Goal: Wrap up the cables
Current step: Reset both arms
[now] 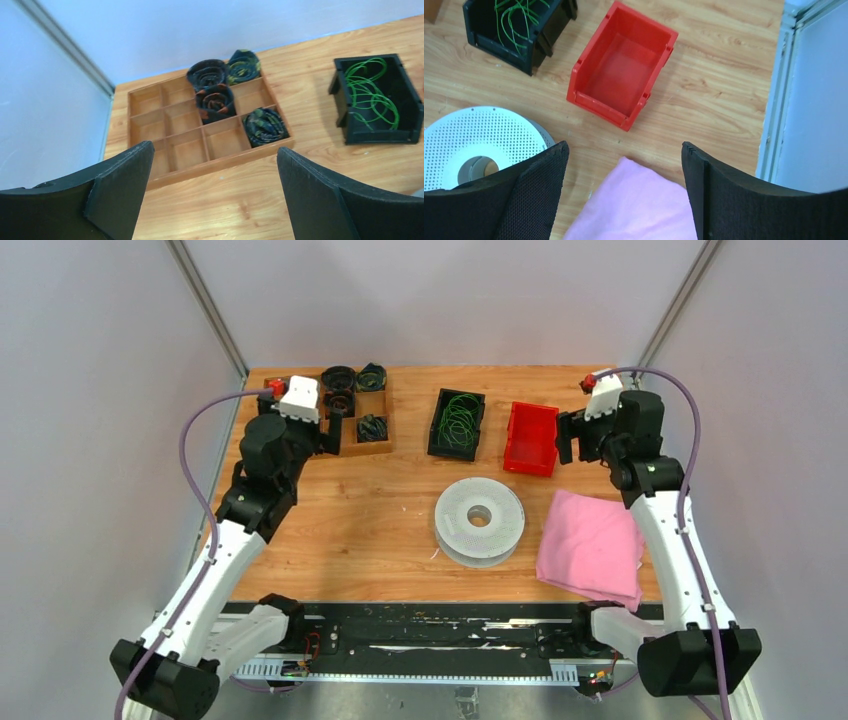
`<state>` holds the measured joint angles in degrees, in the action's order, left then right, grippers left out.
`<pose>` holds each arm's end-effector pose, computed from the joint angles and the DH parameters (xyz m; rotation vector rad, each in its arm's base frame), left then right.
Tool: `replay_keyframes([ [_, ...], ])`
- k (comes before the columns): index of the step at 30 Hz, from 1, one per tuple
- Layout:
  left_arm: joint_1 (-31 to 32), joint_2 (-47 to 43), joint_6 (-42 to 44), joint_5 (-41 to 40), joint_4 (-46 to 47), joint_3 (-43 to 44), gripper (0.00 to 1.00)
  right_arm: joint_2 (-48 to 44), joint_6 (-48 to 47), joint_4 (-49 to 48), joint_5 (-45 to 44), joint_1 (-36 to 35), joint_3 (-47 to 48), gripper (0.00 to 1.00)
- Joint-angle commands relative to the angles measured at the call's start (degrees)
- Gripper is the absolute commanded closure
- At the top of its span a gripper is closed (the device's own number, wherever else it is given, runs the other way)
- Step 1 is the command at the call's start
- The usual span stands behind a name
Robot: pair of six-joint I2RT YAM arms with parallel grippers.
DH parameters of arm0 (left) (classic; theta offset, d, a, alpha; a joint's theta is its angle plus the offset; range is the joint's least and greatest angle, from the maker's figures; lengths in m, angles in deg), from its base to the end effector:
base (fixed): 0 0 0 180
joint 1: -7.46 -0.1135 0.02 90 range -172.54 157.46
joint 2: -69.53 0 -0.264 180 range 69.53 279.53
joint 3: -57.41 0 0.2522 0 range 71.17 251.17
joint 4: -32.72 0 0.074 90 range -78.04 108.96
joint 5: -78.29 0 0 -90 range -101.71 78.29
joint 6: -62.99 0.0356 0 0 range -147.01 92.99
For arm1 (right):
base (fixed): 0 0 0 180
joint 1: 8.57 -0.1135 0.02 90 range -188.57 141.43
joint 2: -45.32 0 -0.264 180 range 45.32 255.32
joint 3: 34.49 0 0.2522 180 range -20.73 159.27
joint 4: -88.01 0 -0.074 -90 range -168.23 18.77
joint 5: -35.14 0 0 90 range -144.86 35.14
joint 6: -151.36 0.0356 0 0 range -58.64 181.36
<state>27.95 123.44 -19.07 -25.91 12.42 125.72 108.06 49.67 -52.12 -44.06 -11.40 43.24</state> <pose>0.2061 -0.0677 0.3784 0.2269 1.6553 0.0419 0.2409 0.0186 0.3676 -0.3714 1.9631 0.0896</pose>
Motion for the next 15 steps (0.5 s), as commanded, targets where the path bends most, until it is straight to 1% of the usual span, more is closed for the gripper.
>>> replay_keyframes([
  [1, -5.6, -1.9, -1.3, 6.5, -0.9, 0.4, 0.02, -0.2, -0.5, 0.9, -0.9, 0.8, 3.3, 0.18],
  [6, -10.9, -3.3, -4.9, 13.2, 4.1, -4.0, 0.02, -0.6, 0.7, -1.7, 2.0, 1.2, -0.3, 0.17],
  [8, -12.2, -2.9, -6.7, 15.4, 5.3, -4.6, 0.02, -0.4, 1.3, -3.3, 2.8, 1.5, -1.5, 0.17],
  [10, -13.7, -2.6, -8.0, 19.4, 6.1, -4.7, 0.02, -0.2, 1.6, -4.2, 4.0, 1.7, -2.3, 0.17],
  [12, -14.4, -2.6, -8.6, 22.1, 6.7, -4.9, 0.02, -0.6, 1.8, -5.5, 4.4, 1.9, -3.5, 0.17],
  [15, -14.4, -4.7, -9.4, 22.9, 10.6, -7.6, 0.02, -2.6, 1.1, -7.8, 3.3, 1.9, -6.0, 0.17],
])
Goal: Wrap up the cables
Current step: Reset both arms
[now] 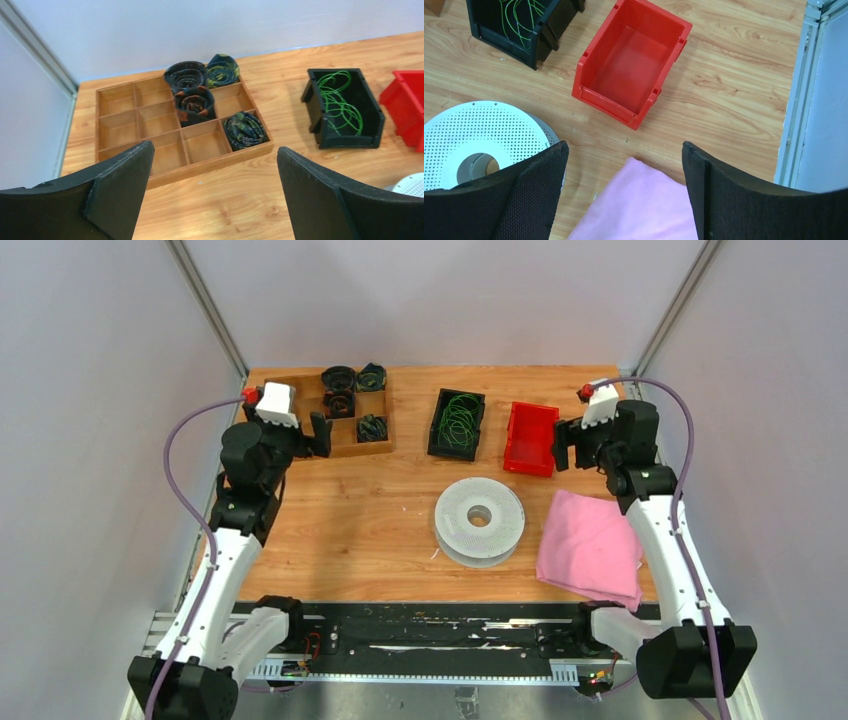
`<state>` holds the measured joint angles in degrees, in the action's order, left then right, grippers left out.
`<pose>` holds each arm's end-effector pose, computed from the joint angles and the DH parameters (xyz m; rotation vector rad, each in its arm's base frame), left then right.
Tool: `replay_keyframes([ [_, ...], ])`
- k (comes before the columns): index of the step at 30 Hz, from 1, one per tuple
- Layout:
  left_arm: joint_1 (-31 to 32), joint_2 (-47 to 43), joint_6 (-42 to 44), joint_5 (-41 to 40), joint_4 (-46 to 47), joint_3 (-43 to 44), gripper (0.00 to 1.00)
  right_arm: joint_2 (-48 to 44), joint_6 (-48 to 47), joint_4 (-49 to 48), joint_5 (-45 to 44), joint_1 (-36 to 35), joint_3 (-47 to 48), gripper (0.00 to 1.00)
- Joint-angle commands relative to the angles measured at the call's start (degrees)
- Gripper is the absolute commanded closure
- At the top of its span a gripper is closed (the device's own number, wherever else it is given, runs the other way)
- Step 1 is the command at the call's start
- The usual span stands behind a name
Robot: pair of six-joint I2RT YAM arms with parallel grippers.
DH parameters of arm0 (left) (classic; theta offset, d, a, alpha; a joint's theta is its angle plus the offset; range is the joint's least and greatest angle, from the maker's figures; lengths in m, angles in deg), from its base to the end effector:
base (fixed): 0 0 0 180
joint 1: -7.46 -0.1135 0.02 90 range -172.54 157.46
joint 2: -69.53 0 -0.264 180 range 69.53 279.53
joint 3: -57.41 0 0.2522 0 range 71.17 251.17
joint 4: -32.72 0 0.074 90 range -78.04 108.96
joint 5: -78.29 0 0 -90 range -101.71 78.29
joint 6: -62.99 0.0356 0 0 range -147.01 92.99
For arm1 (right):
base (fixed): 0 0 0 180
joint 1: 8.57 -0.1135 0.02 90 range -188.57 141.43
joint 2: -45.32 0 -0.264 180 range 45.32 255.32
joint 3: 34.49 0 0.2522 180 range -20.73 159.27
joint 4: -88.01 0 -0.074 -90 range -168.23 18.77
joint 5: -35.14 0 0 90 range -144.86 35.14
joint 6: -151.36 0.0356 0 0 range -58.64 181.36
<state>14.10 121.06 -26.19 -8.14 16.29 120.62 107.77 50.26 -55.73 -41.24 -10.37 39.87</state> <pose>0.2102 -0.0267 0.3622 0.1550 1.6478 -0.1288 0.2432 0.0160 0.3548 -0.3739 1.9500 0.1321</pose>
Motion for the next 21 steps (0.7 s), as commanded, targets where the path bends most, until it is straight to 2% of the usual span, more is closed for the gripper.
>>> replay_keyframes([
  [1, -0.6, -3.4, -2.3, 5.2, 8.8, -4.3, 0.02, -3.1, -0.1, -4.3, -0.5, 0.8, -3.0, 0.17],
  [4, -0.6, -5.9, -1.7, 5.0, 13.1, -8.0, 0.02, -6.9, -1.4, -5.8, -2.8, 0.8, -5.0, 0.17],
  [11, -0.6, -8.7, 2.2, 6.4, 3.5, -5.0, 0.02, -16.8, -3.4, -10.1, -4.3, 1.8, -10.5, 0.16],
  [15, -0.6, -9.4, 2.6, 7.9, 1.7, -4.6, 0.02, -17.5, -3.0, -9.7, -4.1, 2.4, -10.5, 0.17],
  [21, -0.6, -9.7, 2.2, 2.8, -0.1, -3.5, 0.02, -17.6, -3.3, -9.8, -4.1, 2.4, -10.7, 0.16],
])
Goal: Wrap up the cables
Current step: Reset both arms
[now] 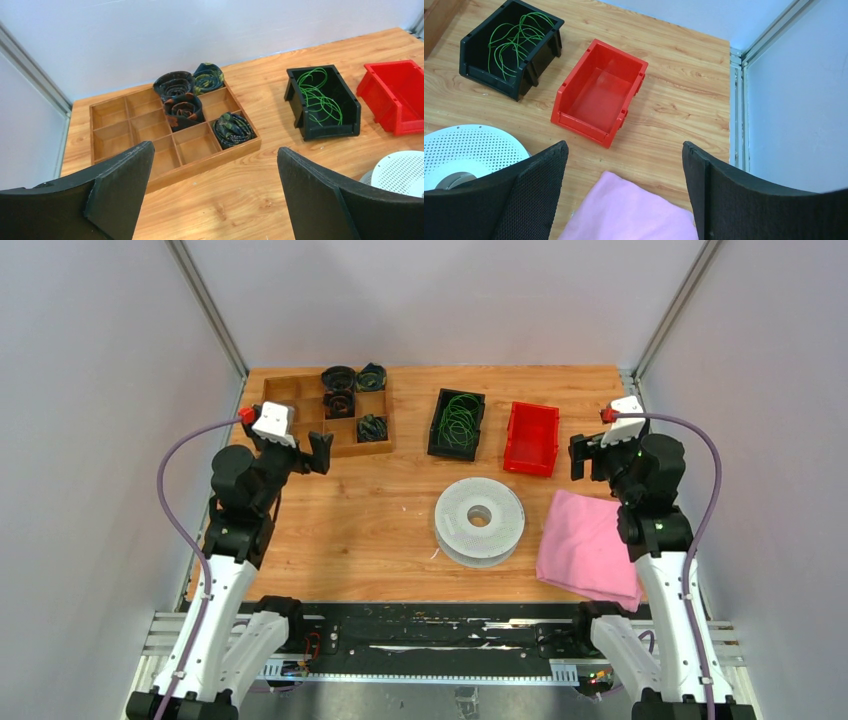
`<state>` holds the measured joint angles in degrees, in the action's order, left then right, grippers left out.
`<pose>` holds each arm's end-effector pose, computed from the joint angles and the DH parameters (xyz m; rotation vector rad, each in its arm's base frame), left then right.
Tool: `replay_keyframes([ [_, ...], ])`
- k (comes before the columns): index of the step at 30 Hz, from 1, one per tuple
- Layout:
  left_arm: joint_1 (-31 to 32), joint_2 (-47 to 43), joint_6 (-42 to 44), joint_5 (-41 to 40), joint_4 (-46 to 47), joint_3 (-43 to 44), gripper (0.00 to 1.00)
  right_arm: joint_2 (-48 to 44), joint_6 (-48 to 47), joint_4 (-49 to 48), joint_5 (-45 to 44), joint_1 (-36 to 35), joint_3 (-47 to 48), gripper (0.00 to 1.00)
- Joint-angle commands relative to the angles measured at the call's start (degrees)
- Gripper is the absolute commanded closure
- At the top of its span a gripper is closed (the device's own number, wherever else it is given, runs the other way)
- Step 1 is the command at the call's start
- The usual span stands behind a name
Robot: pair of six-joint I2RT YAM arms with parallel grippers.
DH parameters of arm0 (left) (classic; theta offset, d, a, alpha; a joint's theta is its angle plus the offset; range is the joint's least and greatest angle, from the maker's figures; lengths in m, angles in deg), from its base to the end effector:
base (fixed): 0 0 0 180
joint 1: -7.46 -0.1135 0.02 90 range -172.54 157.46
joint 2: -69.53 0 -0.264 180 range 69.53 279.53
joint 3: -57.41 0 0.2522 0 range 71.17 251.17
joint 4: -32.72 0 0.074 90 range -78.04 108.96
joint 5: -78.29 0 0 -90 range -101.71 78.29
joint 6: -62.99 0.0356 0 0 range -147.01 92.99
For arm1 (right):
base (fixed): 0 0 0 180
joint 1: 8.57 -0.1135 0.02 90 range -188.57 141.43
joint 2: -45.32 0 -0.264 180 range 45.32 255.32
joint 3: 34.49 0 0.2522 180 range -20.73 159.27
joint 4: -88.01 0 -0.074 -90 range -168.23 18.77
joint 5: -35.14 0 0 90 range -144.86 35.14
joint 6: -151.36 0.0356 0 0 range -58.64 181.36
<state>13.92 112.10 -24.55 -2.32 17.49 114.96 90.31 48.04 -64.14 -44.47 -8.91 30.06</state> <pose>0.1765 -0.0258 0.3568 0.2505 1.5580 -0.1837 0.1788 0.0075 0.3689 -0.3364 1.6797 -0.0127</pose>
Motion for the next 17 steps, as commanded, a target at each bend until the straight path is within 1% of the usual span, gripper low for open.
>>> replay_keyframes([
  [1, -0.4, -0.7, 0.6, -3.4, -1.4, 2.1, 0.02, -0.1, -1.2, -1.4, -0.8, 1.0, -0.9, 0.16],
  [8, -0.4, -0.8, 1.0, -4.5, -2.4, 2.9, 0.02, 0.0, -1.0, -1.3, -0.8, 1.0, -1.1, 0.16],
  [17, -0.4, -0.7, 1.3, -3.3, -2.5, 2.8, 0.02, 0.1, -1.0, -1.1, -1.8, 1.0, -0.9, 0.16],
])
